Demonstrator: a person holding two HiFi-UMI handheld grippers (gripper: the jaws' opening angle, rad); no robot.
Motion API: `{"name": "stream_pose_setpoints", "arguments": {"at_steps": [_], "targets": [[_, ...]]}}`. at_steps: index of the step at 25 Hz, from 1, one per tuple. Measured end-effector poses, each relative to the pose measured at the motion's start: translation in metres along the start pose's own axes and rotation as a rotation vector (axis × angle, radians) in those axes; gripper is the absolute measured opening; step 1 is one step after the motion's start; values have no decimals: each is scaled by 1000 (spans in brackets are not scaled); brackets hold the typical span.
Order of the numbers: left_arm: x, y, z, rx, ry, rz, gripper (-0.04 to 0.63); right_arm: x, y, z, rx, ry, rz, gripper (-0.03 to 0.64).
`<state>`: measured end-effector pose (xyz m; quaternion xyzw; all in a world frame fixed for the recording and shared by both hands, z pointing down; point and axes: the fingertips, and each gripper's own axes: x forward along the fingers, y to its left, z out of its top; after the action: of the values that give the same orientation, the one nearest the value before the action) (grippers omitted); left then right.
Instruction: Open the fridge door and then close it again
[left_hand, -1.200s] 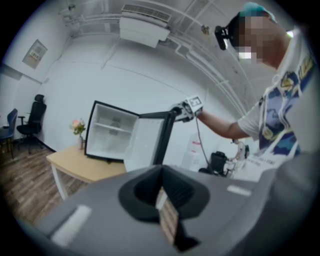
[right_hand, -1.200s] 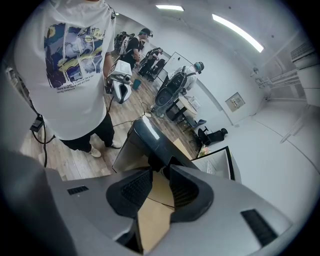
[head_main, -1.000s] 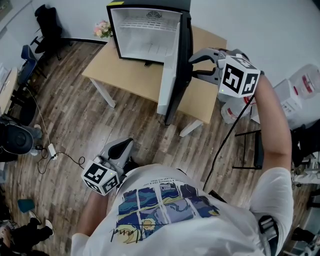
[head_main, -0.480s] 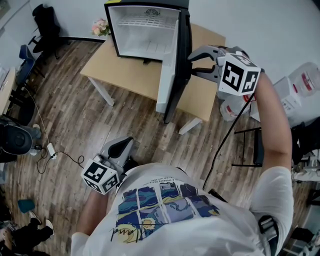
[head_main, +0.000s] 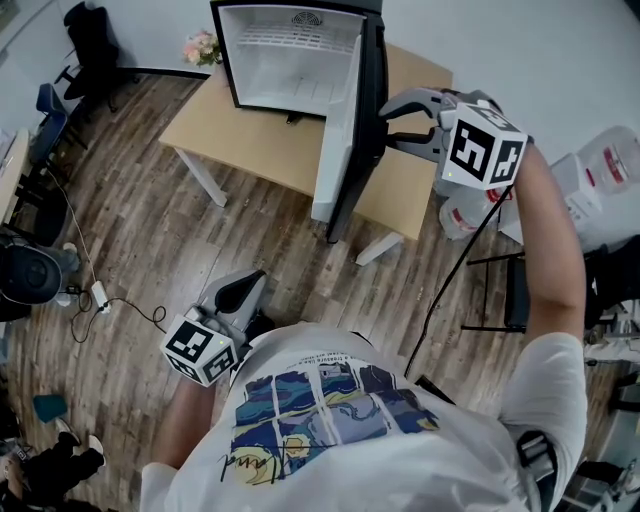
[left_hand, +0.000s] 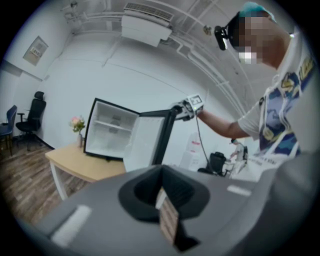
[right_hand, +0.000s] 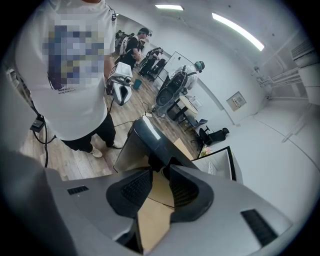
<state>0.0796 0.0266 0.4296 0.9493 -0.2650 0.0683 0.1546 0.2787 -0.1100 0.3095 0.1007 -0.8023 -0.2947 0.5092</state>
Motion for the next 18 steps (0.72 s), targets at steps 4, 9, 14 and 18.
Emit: {"name": "stream_pose_setpoints", "arguments": {"at_steps": [4,9,14,18], "targets": [[0,2,-1,-7,-1,2,8,1,-2,1,0,-2,3,81],[1,7,-2,-12,-1,6,8,6,-4,6,-1,-16,14,80],[0,14,-1,-18,-2,5,8,14,-10,14,-10,-12,25,78],[-3,23,-3,-24,-3,5,8,23,-14,23,-12,-21,38,78]]}}
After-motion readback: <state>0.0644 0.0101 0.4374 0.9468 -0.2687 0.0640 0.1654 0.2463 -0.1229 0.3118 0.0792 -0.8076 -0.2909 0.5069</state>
